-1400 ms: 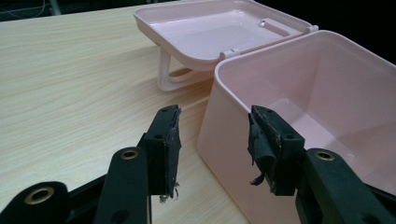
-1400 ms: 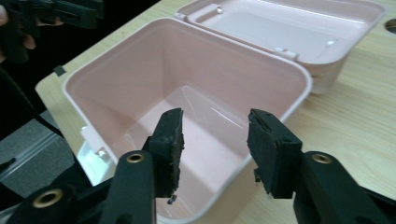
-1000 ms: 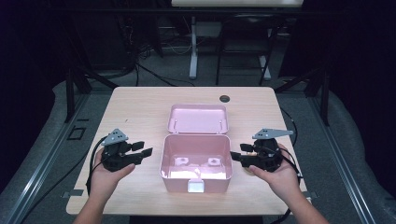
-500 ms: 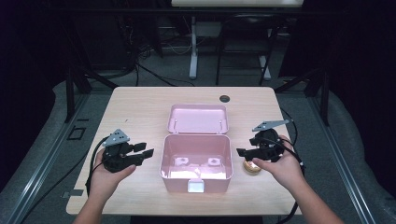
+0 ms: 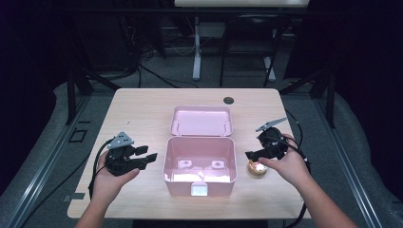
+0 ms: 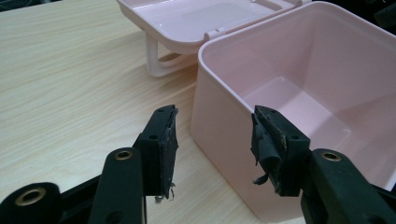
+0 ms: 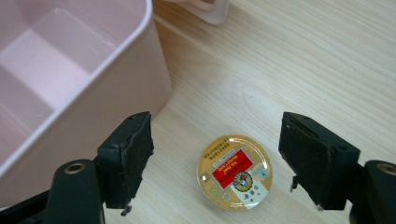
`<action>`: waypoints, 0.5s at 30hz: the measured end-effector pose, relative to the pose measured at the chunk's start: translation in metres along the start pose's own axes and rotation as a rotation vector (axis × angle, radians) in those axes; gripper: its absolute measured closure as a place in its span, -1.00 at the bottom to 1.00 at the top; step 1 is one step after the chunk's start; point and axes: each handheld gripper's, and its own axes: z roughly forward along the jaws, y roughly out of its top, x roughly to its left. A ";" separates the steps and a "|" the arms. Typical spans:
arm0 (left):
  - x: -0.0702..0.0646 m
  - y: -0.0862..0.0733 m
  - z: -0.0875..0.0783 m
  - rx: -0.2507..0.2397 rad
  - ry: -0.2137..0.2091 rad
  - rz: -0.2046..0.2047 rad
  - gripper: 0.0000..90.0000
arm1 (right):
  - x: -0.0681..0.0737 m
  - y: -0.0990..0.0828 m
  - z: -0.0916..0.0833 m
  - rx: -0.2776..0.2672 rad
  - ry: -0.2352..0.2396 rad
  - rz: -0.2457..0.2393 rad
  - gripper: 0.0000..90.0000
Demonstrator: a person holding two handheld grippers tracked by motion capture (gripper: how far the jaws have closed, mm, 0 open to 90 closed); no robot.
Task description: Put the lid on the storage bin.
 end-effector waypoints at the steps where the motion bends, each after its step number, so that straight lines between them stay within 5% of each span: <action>1: 0.000 0.000 0.000 0.003 0.002 -0.002 0.09 | 0.000 0.000 0.001 0.008 -0.006 -0.002 -0.44; 15: 0.001 0.001 -0.002 0.000 0.014 0.018 0.08 | -0.013 -0.002 0.026 0.156 -0.033 -0.002 -0.60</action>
